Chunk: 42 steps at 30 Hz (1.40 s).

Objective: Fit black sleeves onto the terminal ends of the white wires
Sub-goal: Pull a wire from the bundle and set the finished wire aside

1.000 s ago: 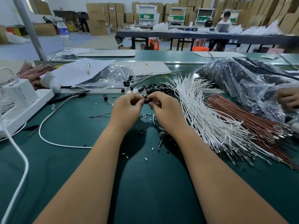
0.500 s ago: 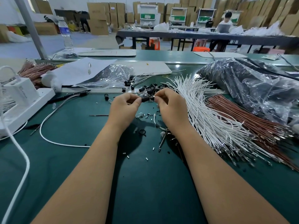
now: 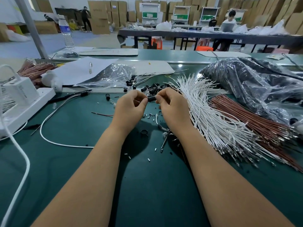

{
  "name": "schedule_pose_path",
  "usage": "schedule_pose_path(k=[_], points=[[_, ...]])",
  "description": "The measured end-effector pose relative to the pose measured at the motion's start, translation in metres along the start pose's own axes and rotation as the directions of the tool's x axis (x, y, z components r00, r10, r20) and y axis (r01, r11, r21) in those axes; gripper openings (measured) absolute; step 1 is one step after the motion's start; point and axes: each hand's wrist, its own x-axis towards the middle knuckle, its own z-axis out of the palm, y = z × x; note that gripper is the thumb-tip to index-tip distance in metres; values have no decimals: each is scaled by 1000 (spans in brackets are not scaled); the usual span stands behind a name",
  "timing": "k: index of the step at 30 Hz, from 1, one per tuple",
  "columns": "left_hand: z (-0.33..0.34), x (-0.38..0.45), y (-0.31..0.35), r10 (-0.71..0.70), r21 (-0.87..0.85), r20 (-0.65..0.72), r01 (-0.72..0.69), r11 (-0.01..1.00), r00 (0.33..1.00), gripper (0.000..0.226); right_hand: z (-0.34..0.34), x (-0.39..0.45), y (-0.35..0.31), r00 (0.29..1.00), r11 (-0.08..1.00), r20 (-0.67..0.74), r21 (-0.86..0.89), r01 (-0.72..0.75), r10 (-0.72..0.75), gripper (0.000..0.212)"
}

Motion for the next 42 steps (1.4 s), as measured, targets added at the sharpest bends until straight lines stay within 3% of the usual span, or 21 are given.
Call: schedule_pose_path(k=[11, 21, 25, 29, 35, 39, 42], points=[[-4, 0, 4, -149, -263, 3, 144, 954, 989, 12, -3, -2, -3, 999, 1000, 50, 13, -9, 9, 10], [-4, 1, 2, -145, -296, 10, 141, 945, 989, 16, -5, 2, -1, 996, 995, -7, 22, -93, 94, 11], [-3, -1, 5, -135, -307, 64, 148, 940, 989, 6, -4, 0, -7, 989, 992, 116, 84, -97, 87, 9], [-1, -2, 4, -115, -268, 71, 130, 955, 991, 8, -6, -1, -11, 993, 995, 111, -92, -28, 38, 15], [3, -4, -2, -113, -221, 84, 129, 967, 990, 10, -25, 10, -9, 981, 894, -182, -446, -28, -60, 17], [4, -5, -1, -96, -206, 72, 109, 973, 993, 11, -45, 12, 11, 958, 683, -241, -675, -280, 154, 18], [3, -4, 1, -91, -217, 65, 103, 971, 994, 11, -51, 11, 16, 933, 588, -207, -730, -348, 295, 22]])
